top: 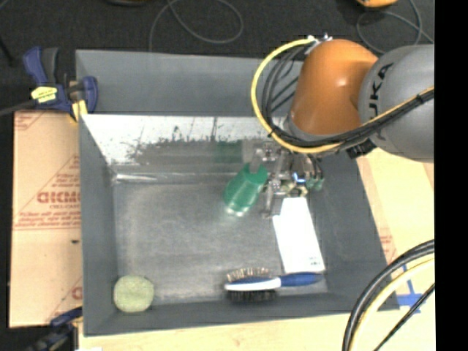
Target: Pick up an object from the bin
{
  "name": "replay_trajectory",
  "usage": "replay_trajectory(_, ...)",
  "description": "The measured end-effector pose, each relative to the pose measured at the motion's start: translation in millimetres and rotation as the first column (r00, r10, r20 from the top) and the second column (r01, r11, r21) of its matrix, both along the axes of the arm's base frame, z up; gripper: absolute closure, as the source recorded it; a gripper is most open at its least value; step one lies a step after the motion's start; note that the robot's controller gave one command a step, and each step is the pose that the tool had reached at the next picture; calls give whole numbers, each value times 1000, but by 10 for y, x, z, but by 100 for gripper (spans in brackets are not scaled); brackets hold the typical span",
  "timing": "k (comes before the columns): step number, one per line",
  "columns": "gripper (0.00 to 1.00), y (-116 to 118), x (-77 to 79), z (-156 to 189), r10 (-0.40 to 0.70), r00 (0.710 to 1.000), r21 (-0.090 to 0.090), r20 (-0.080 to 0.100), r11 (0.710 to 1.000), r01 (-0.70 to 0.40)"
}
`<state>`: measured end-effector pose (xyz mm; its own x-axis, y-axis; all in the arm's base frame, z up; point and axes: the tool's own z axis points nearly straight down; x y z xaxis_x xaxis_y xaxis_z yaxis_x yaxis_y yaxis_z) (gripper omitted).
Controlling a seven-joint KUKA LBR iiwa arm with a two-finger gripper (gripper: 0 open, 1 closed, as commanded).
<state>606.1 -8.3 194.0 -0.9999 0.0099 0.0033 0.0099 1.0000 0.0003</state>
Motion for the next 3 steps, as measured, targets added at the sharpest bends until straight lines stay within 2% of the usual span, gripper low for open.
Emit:
replay_trajectory(1,0,-1,12,50,0,1000,0,8,1000,0)
replay_trajectory(2,0,-364,337,-588,-32,999,4,30,999,32)
replay_trajectory(3,0,-304,269,-459,-32,999,1,26,999,32)
